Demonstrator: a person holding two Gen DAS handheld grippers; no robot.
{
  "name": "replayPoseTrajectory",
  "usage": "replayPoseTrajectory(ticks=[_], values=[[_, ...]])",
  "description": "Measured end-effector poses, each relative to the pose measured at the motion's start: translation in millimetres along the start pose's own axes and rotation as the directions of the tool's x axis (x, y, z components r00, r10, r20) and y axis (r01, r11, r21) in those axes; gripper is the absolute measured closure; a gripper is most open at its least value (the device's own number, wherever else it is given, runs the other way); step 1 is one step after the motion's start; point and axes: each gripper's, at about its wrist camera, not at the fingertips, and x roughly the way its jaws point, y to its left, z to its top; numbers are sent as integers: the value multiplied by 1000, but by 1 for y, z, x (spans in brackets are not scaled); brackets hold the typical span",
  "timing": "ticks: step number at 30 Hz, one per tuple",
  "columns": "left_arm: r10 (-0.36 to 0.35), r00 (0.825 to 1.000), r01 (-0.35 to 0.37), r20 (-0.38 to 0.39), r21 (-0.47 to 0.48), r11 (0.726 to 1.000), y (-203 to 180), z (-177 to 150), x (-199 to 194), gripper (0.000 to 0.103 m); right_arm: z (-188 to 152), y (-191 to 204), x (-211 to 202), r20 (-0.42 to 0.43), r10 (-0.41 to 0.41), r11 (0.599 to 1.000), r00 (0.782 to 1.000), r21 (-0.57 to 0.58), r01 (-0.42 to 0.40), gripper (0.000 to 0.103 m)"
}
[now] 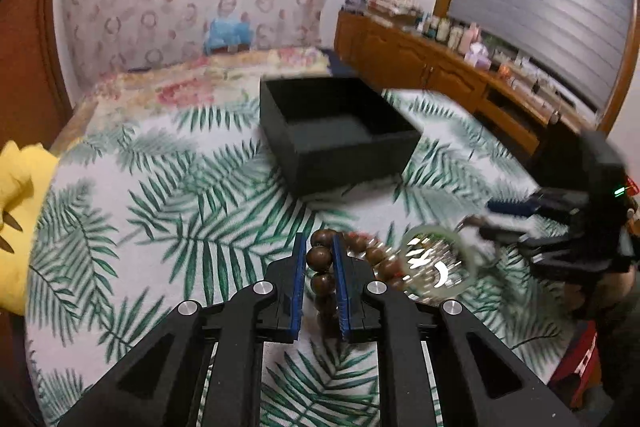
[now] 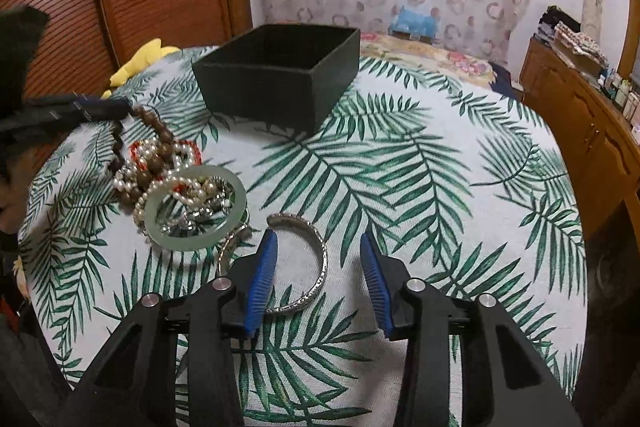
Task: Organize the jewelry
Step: 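Close the left tool on the wooden bead bracelet while the right tool grips the silver bangle, then carry both bracelets into the black box and open both tools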
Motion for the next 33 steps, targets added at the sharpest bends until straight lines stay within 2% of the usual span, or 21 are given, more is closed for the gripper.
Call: replayPoseTrajectory(ticks=[7, 13, 14, 15, 23, 33], values=[[-15, 996, 13, 85, 25, 1000, -16, 17, -30, 91, -1, 4, 5, -30, -12, 1000, 999, -21, 12, 68], [-25, 991, 20, 133, 38, 999, -22, 28, -47, 91, -1, -3, 4, -31, -24, 1000, 999, -12, 24, 87], [-24, 990, 18, 139, 43, 999, -23, 31, -49, 91, -1, -3, 4, -32, -18, 1000, 999, -11, 18, 95], [-20, 989, 13, 146, 49, 999, -24, 34, -51, 91, -1, -4, 4, -31, -16, 1000, 999, -10, 15, 97], [6, 985, -19, 174, 71, 997, -22, 50, -55, 91, 12, -7, -6, 15, -30, 999, 999, -17, 30, 97], [31, 976, -47, 214, 70, 996, -17, 86, -52, 91, 85, -7, -20, 144, -38, 998, 989, -42, 44, 97]])
